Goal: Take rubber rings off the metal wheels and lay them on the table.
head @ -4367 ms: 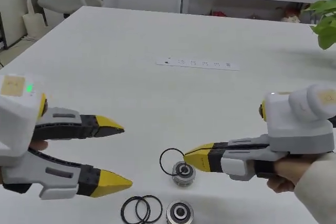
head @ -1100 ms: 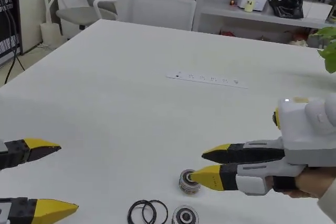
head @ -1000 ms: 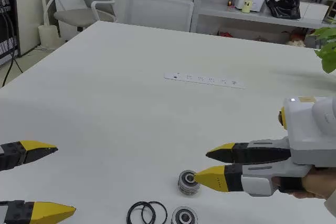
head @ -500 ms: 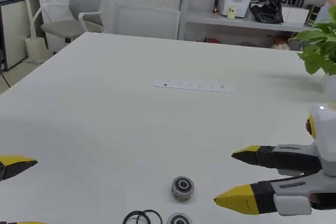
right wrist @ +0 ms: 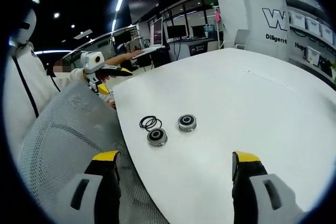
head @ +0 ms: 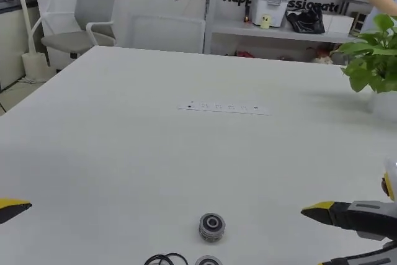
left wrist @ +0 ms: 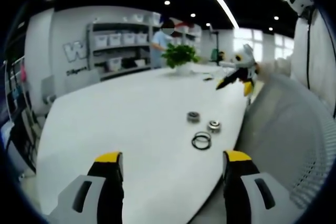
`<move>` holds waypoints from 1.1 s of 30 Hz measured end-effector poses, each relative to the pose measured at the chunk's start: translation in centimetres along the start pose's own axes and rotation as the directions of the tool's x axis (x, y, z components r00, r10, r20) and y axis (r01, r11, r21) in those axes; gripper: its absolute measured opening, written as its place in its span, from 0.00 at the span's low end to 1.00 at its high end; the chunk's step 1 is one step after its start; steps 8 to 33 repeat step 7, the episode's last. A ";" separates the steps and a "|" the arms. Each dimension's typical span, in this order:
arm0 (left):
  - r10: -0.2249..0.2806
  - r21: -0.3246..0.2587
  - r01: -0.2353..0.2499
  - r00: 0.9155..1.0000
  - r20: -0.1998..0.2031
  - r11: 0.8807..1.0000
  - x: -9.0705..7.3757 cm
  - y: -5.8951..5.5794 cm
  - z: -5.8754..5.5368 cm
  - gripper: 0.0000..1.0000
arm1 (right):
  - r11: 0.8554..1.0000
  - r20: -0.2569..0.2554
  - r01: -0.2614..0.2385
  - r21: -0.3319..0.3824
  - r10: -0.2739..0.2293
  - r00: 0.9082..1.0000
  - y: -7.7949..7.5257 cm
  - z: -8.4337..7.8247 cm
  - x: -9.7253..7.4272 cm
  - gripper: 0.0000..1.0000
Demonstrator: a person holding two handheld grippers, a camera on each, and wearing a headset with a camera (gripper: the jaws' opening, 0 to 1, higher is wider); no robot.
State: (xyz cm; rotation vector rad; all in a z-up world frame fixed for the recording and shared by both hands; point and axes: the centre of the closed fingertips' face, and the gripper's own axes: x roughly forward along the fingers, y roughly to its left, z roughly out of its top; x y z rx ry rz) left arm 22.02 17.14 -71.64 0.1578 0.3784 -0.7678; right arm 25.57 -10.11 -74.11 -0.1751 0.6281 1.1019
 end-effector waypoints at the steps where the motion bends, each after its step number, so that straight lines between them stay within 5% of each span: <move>1: 0.000 -0.002 0.000 1.000 0.002 1.000 0.0 0.0 0.0 0.79 | 1.000 -0.003 0.004 0.010 -0.004 1.000 0.0 -0.3 0.0 0.85; 7: 0.003 -0.007 -0.003 1.000 0.001 1.000 -0.1 0.0 -0.4 0.80 | 0.998 -0.018 0.034 0.053 -0.033 0.999 -0.5 -2.0 -0.4 0.91; 33: 0.003 -0.007 -0.003 1.000 0.001 1.000 -0.1 0.0 -0.4 0.80 | 0.998 -0.018 0.034 0.053 -0.033 0.999 -0.5 -2.0 -0.4 0.91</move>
